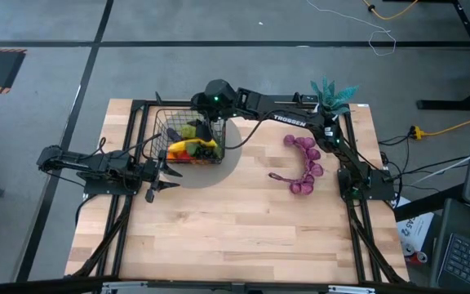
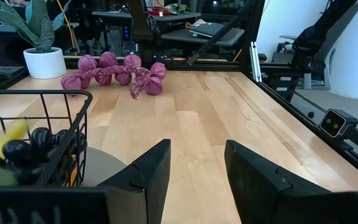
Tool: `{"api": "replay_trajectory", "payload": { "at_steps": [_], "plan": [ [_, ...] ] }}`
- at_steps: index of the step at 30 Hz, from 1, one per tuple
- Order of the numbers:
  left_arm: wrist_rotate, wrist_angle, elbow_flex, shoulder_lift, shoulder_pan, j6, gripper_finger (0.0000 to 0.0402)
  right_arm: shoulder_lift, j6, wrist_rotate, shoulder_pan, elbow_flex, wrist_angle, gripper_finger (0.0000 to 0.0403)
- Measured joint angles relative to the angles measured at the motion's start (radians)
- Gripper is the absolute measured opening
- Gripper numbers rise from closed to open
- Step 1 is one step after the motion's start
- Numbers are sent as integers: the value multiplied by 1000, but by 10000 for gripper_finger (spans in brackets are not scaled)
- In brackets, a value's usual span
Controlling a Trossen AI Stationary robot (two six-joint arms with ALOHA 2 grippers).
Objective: Build produce basket
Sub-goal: Put the violet garlic into the wire basket
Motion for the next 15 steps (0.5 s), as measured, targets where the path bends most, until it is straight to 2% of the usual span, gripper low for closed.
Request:
{"api": "replay_trajectory", "payload": {
  "at_steps": [7,11,15],
  "plan": [
    [0,0,0,0,0,0,147,-82,2,7,-1,5,-113,261],
    [0,0,0,0,0,0,147,-177,6,94,-2,9,-266,261],
    [0,0,0,0,0,0,147,-251,91,178,-3,8,-427,261]
  ]
}}
